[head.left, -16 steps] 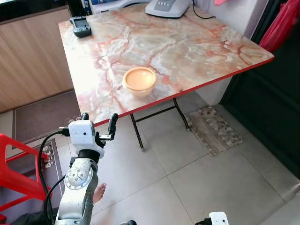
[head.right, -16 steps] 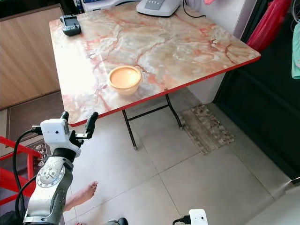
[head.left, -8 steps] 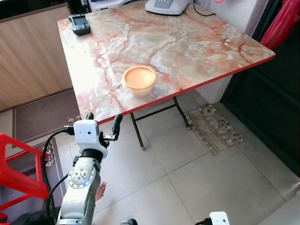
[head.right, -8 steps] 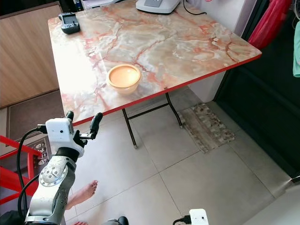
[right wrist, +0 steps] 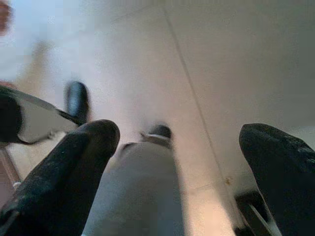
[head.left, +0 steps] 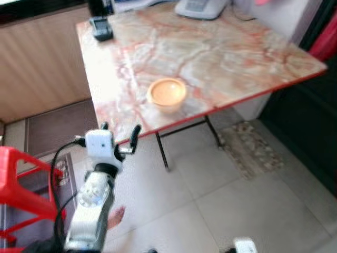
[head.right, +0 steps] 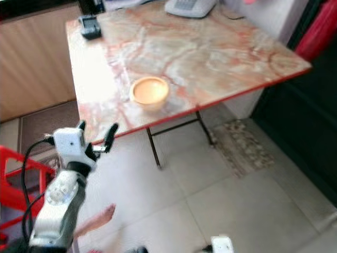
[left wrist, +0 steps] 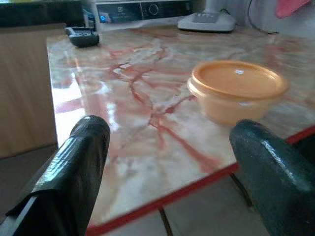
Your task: Restocking fridge
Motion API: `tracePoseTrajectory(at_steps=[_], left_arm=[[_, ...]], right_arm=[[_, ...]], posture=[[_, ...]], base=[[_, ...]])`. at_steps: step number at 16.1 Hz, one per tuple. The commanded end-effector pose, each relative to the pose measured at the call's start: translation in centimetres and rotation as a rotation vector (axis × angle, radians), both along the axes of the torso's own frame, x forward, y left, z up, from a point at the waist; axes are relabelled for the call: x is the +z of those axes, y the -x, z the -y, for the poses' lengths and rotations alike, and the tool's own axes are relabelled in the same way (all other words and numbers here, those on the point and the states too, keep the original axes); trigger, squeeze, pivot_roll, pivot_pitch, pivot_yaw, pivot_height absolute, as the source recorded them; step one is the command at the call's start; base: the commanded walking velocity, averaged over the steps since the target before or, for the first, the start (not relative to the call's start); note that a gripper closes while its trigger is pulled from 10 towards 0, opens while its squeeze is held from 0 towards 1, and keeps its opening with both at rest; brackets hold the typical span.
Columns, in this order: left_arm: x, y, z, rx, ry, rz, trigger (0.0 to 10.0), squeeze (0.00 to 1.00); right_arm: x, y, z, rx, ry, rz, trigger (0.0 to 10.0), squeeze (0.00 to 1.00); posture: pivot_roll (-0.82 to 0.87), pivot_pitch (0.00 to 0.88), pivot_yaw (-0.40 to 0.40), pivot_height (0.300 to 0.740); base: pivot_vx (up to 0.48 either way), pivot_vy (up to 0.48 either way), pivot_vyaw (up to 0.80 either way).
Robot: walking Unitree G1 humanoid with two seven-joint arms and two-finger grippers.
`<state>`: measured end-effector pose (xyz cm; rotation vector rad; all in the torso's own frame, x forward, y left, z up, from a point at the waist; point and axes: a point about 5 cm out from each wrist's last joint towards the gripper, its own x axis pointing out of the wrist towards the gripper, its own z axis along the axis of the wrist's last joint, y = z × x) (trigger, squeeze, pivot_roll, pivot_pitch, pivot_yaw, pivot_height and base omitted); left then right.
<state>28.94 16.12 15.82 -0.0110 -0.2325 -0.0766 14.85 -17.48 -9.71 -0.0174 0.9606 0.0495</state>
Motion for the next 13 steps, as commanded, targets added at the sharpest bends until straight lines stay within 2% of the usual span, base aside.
tracePoseTrajectory(at_steps=[1, 9, 13], left_arm=[[-0.16, 0.13, 0.64, -0.027, -0.003, -0.009, 10.0, 0.00], [0.09, 0.10, 0.72, -0.024, -0.006, 0.005, 10.0, 0.00], [0.21, 0.22, 0.51, -0.007, -0.007, 0.010, 10.0, 0.00]], right_arm=[[-0.58, 1.56, 0.42, -0.009, 0.007, -0.058, 10.0, 0.00], [-0.51, 1.54, 0.24, 0.008, -0.018, -0.038, 10.0, 0.00], [-0.51, 1.51, 0.38, 0.009, -0.013, -0.046, 10.0, 0.00]], posture=[[0.02, 0.130, 0.055, 0.740], [0.03, 0.124, 0.052, 0.740], [0.04, 0.153, 0.045, 0.740]], base=[[0.292, 0.000, 0.00], [0.293, 0.000, 0.00], [0.282, 0.000, 0.78]])
